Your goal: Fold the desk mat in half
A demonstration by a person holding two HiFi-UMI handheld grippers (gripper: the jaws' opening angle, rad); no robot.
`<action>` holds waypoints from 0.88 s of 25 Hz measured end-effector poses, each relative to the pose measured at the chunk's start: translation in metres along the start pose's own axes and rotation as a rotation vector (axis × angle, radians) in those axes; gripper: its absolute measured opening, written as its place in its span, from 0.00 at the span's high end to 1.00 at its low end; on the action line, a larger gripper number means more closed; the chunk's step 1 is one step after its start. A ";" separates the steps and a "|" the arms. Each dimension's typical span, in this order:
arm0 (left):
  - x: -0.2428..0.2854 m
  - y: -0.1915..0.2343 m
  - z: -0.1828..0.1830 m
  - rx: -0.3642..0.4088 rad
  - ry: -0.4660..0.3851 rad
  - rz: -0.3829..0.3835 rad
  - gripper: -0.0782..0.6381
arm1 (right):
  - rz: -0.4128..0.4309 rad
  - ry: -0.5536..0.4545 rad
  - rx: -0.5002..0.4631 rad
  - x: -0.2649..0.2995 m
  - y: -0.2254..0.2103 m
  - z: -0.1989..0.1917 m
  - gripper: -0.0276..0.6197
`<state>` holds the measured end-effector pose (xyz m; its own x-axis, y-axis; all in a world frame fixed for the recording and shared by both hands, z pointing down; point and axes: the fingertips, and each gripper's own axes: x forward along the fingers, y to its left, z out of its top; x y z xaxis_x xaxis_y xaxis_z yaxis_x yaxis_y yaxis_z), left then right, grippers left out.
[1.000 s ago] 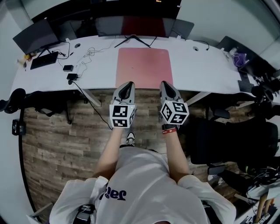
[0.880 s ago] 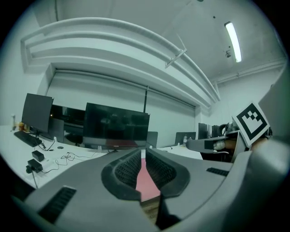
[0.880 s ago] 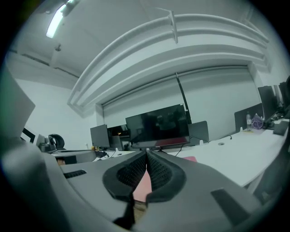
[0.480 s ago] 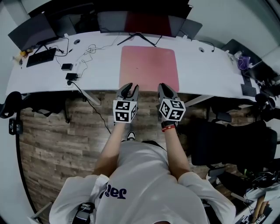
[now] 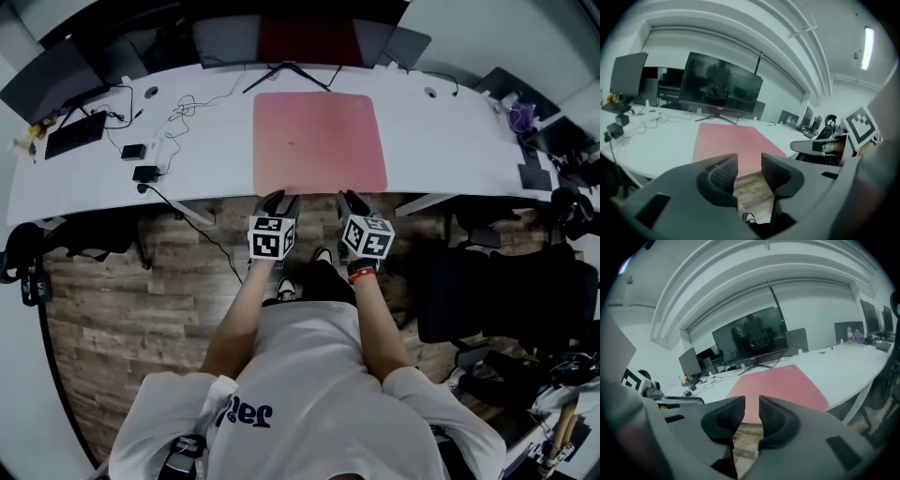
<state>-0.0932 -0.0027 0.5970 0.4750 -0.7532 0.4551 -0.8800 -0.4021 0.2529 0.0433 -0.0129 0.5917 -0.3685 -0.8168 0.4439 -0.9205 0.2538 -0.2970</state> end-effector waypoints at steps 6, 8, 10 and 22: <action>0.029 0.007 -0.039 -0.301 0.094 -0.043 0.61 | 0.019 0.037 0.186 0.023 -0.020 -0.033 0.78; 0.038 0.009 -0.048 -0.399 0.112 -0.052 0.60 | 0.024 0.054 0.256 0.032 -0.026 -0.043 0.77; 0.047 0.011 -0.058 -0.498 0.127 -0.063 0.60 | 0.022 0.068 0.345 0.039 -0.033 -0.053 0.76; 0.094 0.029 -0.083 -0.953 0.062 -0.073 0.58 | 0.068 0.016 0.831 0.080 -0.071 -0.086 0.73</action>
<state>-0.0739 -0.0417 0.7183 0.5518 -0.7030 0.4486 -0.4856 0.1665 0.8582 0.0680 -0.0521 0.7211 -0.4272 -0.8043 0.4130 -0.5030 -0.1681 -0.8478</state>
